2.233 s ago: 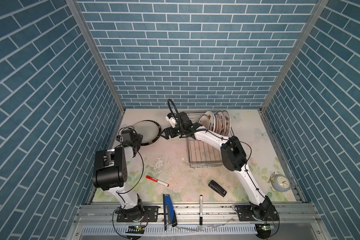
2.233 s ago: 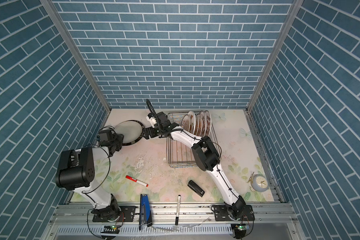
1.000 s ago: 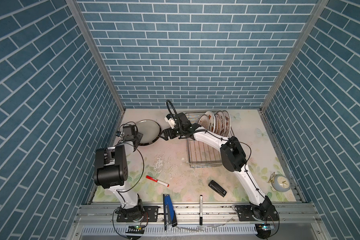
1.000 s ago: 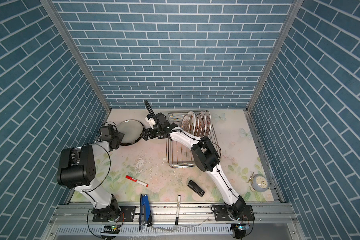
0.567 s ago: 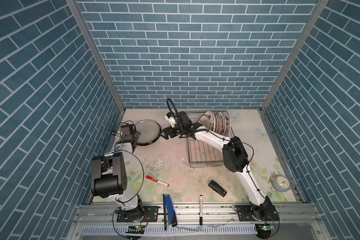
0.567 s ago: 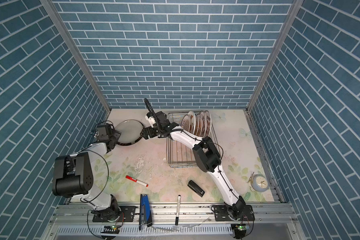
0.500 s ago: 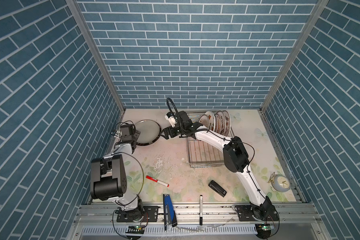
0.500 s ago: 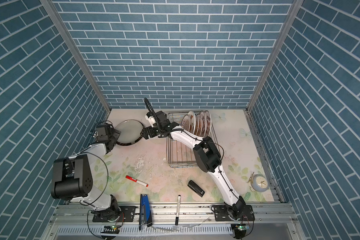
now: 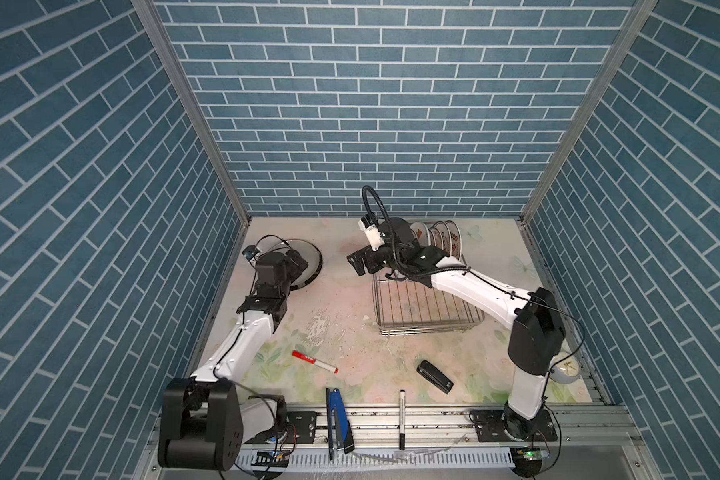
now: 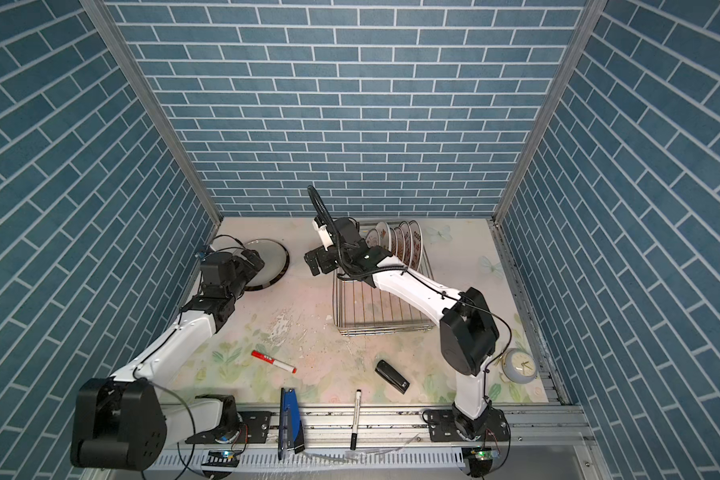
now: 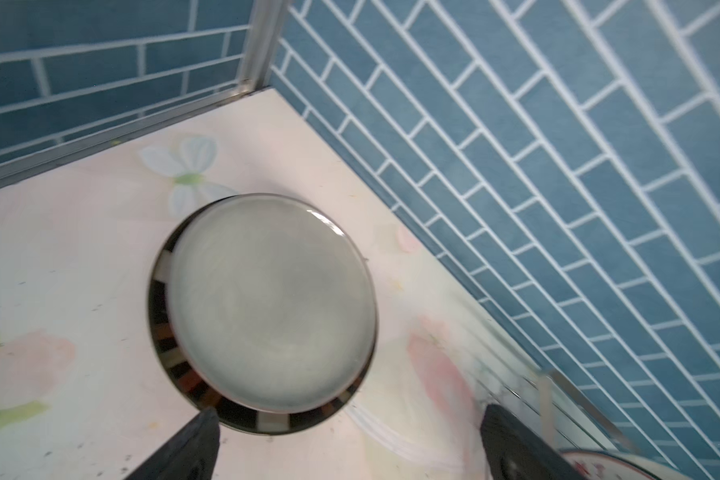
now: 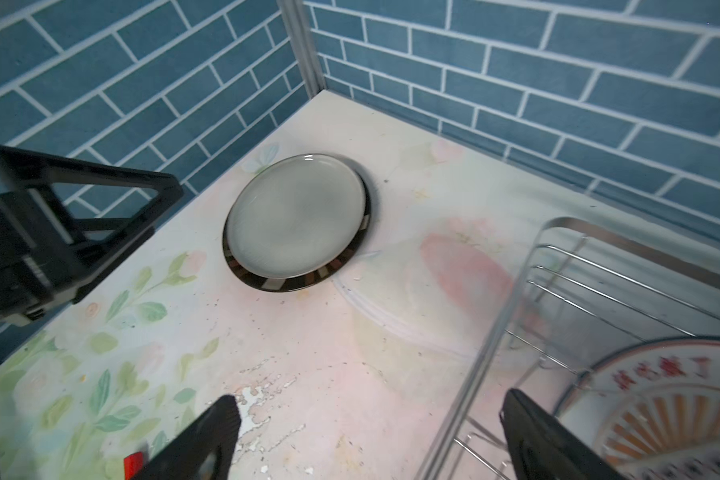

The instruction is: Unload the plates from the dish rack

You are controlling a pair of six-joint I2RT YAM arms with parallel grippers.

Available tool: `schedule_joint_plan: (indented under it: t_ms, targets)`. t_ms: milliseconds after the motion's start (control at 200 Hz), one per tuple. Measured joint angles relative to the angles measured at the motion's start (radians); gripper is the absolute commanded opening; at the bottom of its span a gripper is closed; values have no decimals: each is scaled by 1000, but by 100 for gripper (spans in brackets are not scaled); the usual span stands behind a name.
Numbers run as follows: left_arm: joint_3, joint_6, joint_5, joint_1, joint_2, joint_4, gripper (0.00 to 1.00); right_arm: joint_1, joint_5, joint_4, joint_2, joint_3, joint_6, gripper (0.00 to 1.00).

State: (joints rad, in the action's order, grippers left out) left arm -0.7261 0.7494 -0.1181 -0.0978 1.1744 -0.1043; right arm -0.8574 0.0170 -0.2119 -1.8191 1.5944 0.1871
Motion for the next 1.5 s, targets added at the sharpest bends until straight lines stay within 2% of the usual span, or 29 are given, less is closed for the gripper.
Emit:
schedule_joint_plan:
  t_ms: [125, 270, 570, 595, 750, 815, 960, 1126, 1416, 1501]
  targets:
    - [26, -66, 56, -77, -84, -33, 100, 2, 103, 6, 95, -77, -24, 99]
    - [50, -140, 147, -237, -145, -52, 100, 18, 184, 14, 203, -179, -56, 99]
    - [156, -184, 304, -477, -175, -235, 100, 136, 209, 8, 360, -304, -54, 99]
    - [161, -183, 314, -490, -172, -249, 100, 149, 203, 10, 379, -320, -53, 96]
    - [187, -182, 325, -531, -170, -343, 100, 196, 222, 1, 458, -363, -44, 84]
    - [196, -182, 320, -556, -167, -375, 100, 197, 234, 2, 469, -363, -43, 76]
    - [201, -180, 318, -599, -113, -463, 100, 199, 241, 2, 465, -363, -33, 64]
    - [201, -182, 322, -603, -52, -507, 100, 214, 240, -20, 380, -320, -18, 54]
    - [200, -182, 341, -603, 42, -599, 100, 256, 238, -45, 245, -256, 11, 45]
    - [200, -182, 351, -603, 83, -630, 100, 259, 243, -46, 217, -239, 19, 37]
